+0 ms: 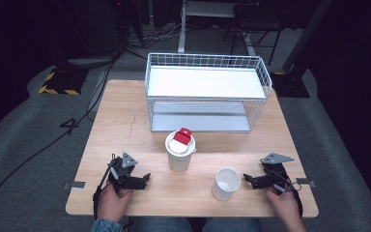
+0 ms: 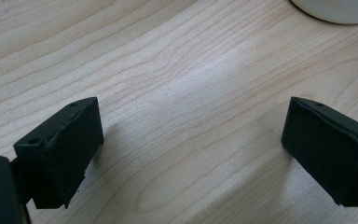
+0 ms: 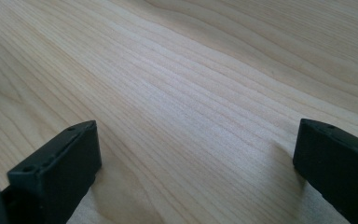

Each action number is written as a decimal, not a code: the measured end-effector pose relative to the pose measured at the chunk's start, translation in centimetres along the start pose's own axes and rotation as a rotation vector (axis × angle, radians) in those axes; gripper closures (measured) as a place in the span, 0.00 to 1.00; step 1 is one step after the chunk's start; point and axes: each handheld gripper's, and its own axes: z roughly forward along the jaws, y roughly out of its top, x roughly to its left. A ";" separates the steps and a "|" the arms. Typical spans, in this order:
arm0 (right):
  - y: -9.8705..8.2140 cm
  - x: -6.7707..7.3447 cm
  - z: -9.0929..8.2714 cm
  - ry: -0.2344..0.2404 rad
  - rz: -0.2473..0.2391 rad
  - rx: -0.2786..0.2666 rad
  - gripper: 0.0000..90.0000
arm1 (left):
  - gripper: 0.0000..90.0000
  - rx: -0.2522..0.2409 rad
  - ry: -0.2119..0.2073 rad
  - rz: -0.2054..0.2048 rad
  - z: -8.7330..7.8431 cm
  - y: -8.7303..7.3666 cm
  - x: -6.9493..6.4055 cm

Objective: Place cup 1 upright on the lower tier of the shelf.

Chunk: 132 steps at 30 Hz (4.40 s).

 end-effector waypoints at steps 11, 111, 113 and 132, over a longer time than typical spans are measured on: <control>0.0 -0.1 0.1 -0.023 0.018 0.002 0.00 | 0.07 -0.008 0.025 -0.036 0.3 0.2 -0.1; 1.7 9.5 -1.2 0.359 -0.129 -0.091 0.08 | 0.07 -0.007 0.032 -0.045 0.3 0.2 -0.2; 1.6 9.6 -1.1 0.360 -0.132 -0.098 0.10 | 0.07 -0.007 0.032 -0.045 0.3 0.2 -0.2; 1.8 10.3 -1.7 0.325 -0.199 -0.154 0.25 | 0.07 -0.007 0.031 -0.045 0.3 0.2 -0.2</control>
